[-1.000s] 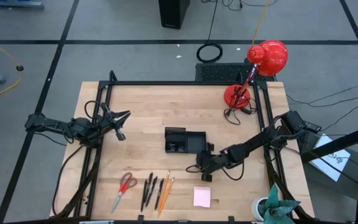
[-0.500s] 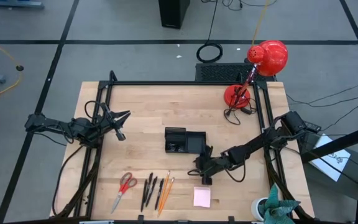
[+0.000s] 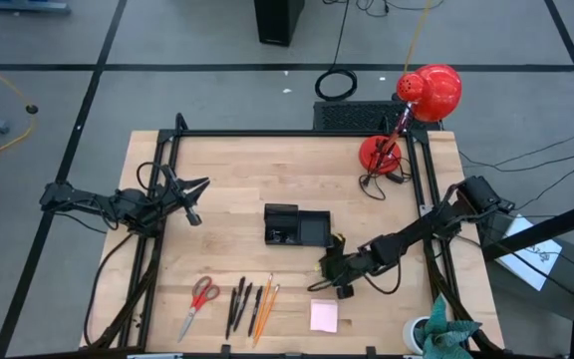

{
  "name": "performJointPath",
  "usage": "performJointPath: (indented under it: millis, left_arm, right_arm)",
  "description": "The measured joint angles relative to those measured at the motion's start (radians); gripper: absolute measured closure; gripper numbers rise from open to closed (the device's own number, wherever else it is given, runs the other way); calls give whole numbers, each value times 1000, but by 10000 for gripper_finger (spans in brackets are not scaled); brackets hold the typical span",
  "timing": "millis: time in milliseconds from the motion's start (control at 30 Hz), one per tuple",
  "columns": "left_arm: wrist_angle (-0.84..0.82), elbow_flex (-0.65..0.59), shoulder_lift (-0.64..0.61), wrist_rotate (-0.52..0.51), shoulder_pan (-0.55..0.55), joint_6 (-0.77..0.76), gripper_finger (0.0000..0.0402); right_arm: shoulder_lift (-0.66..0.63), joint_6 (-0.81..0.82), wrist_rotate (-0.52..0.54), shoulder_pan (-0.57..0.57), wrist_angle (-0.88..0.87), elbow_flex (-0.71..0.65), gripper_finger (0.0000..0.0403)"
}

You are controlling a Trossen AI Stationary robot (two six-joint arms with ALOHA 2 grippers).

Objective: Pick and place office supplies into organizer
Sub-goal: Put the yellow eraser into the black desk organizer

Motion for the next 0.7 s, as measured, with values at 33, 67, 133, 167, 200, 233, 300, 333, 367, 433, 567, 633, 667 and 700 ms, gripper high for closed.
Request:
performJointPath:
  millis: [33, 67, 133, 167, 200, 233, 300, 333, 367, 433, 567, 633, 667, 700]
  left_arm:
    - [0, 0, 0, -1, 0, 0, 355]
    - [1, 0, 0, -2, 0, 0, 355]
    - [0, 0, 0, -2, 0, 0, 355]
    - [0, 0, 0, -3, 0, 0, 355]
    - [1, 0, 0, -2, 0, 0, 355]
    - [1, 0, 0, -2, 0, 0, 355]
    - [1, 0, 0, -2, 0, 0, 355]
    - [1, 0, 0, -2, 0, 0, 355]
    - [0, 0, 0, -2, 0, 0, 355]
    - [1, 0, 0, -2, 0, 0, 355]
    - [1, 0, 0, -2, 0, 0, 355]
    - [1, 0, 0, -2, 0, 0, 355]
    - [1, 0, 0, -2, 0, 0, 355]
    - [1, 0, 0, -2, 0, 0, 355]
  right_arm:
    - [-3, 8, 1, 0, -17, 0, 210]
    - [-3, 11, 3, 0, -33, 0, 211]
    - [-2, 8, 3, -3, -36, 0, 214]
    - [-2, 5, 3, -6, -30, 0, 215]
    - [-3, 3, 3, -10, -29, 0, 217]
    - [-3, 0, 2, -14, -30, 0, 219]
    - [-3, -13, 2, -25, -27, -8, 224]
    - [-3, -19, 1, -28, -21, -15, 226]
    - [-3, -21, -6, -33, -12, -21, 228]
    - [-5, -19, -45, -47, -1, -37, 233]
    - [-8, 3, -130, -77, 50, -79, 240]
    - [-8, 0, -183, -92, 120, -112, 243]
    - [-8, -1, -204, -99, 155, -128, 245]
    - [-8, -1, -219, -105, 188, -143, 246]
